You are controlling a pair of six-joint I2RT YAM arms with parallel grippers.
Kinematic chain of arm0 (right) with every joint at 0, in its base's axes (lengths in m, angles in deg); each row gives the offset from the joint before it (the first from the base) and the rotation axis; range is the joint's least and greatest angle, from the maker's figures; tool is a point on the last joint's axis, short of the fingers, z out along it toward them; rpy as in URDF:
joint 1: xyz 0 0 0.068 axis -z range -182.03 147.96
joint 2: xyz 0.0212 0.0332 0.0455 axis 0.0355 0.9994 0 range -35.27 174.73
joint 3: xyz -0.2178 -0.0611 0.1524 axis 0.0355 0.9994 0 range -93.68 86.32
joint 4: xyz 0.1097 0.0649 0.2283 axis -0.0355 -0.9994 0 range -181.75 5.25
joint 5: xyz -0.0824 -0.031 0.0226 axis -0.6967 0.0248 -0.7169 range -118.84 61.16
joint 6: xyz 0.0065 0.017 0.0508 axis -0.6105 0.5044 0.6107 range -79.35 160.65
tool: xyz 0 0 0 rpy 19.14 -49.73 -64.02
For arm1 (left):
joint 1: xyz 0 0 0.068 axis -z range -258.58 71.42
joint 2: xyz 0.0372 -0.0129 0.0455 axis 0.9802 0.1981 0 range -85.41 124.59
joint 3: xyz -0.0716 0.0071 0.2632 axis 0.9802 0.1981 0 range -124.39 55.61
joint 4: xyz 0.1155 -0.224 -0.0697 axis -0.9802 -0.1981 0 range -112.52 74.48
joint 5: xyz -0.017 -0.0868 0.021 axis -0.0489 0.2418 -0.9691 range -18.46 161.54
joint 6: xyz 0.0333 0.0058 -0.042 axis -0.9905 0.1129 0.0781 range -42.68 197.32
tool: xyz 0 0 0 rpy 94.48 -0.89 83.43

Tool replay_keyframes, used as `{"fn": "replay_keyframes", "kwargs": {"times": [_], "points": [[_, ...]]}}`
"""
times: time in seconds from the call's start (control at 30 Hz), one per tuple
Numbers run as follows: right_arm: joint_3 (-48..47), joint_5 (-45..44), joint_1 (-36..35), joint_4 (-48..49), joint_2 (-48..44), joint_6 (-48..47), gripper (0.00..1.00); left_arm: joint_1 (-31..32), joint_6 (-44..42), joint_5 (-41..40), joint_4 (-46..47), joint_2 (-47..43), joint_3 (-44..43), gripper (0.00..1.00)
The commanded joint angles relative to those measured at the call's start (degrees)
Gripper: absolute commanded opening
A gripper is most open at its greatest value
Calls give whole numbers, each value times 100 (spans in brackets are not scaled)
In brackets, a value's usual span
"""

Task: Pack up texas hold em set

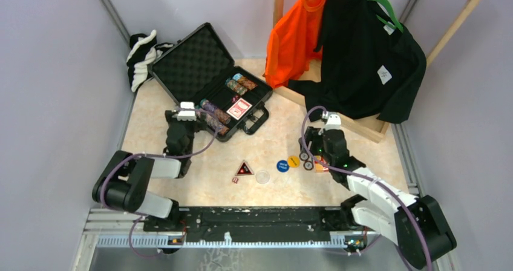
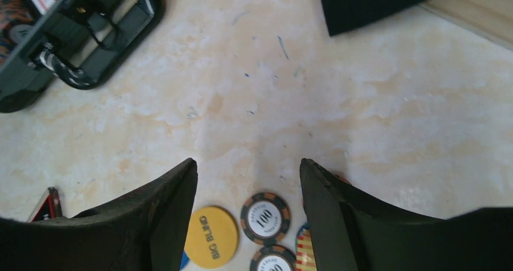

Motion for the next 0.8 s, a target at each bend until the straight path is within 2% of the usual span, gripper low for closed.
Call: {"fn": "replay_keyframes", "kwargs": {"times": [0.0,0.13,0.27,0.5,0.67,0.77], "points": [[-822,284,-245,150,199,-313,64,723,-315,-1175,-198,-469,-332,99],[-1726,427,-443,-153,853,-486,65,787,425,-556,-1599,-1319,-683,99],[-3154,564,-454,-839,2134,-412,65,882,1095,-789,-3135,-1700,-1394,100],[-5402,787,-480,-1273,4230,-523,65,963,1921,-1886,-4214,-1866,-1630,100],[-6706,596,-539,-1654,5375,-302,64,964,2323,-1790,-4497,-2231,-1389,100],[-7366,506,-608,-1911,5939,-197,58,974,2441,-1750,-4779,-2426,-1286,100]]}}
